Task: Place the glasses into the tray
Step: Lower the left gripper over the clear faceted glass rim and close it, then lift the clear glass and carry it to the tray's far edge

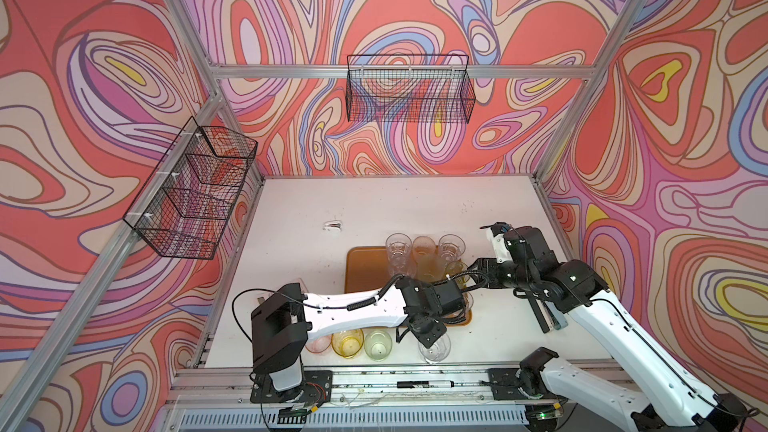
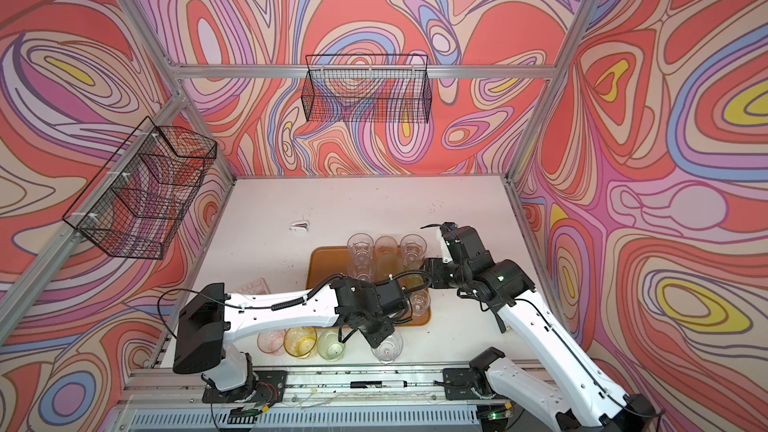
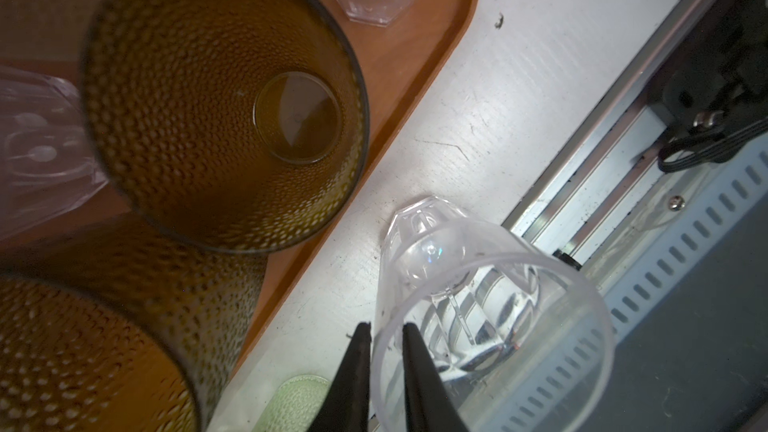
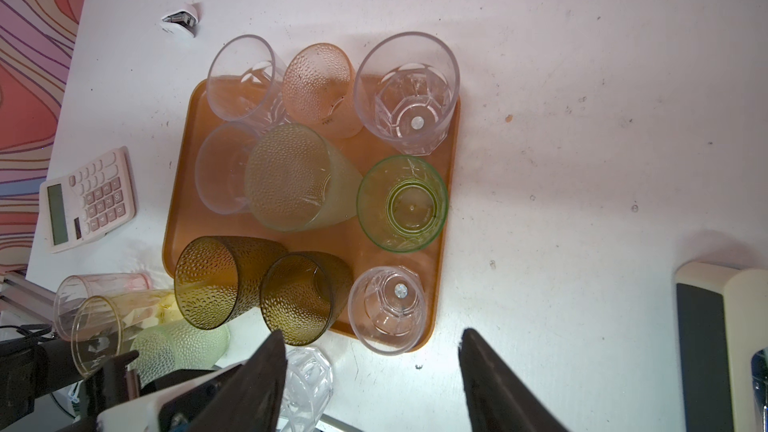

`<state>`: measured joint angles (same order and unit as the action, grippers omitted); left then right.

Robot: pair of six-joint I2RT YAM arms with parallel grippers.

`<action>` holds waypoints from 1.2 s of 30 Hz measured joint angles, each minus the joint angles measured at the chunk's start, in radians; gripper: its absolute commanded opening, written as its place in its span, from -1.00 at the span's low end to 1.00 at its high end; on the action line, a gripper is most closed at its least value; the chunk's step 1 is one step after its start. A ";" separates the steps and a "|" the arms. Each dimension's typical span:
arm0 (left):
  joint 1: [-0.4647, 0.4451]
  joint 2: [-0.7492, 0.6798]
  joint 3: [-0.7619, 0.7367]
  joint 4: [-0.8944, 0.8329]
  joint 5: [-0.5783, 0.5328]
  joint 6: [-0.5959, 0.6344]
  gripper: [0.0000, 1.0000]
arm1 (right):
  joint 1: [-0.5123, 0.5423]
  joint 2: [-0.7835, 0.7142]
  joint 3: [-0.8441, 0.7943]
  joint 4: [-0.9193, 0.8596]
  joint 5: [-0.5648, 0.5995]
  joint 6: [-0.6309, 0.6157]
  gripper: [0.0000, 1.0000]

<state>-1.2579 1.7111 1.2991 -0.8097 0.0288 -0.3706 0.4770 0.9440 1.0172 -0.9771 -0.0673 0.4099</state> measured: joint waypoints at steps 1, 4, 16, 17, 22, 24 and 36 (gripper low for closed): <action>0.000 0.000 0.000 0.000 0.000 0.000 -0.67 | 0.000 0.000 0.000 0.000 0.000 0.000 0.37; 0.000 0.000 0.000 0.000 0.000 0.000 -0.73 | 0.000 -0.001 0.000 0.000 0.000 0.000 0.37; -0.005 0.000 0.003 -0.003 -0.002 0.000 -0.91 | 0.000 -0.007 0.000 0.000 0.000 -0.001 0.37; -0.005 0.000 0.005 -0.006 -0.003 0.000 -0.94 | 0.000 -0.007 0.000 0.000 0.000 -0.001 0.37; -0.005 0.000 0.029 -0.030 -0.010 0.000 -1.00 | 0.000 -0.007 0.000 0.000 0.004 -0.002 0.38; -0.006 0.000 0.041 -0.037 -0.015 0.001 -1.00 | 0.000 -0.007 0.000 0.000 0.006 -0.005 0.38; -0.006 -0.005 0.128 -0.144 -0.066 0.030 -1.00 | 0.000 -0.006 0.000 0.004 0.011 -0.008 0.37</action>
<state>-1.2636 1.7061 1.4269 -0.9539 -0.0372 -0.3405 0.4770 0.9379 1.0172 -0.9733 -0.0563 0.4023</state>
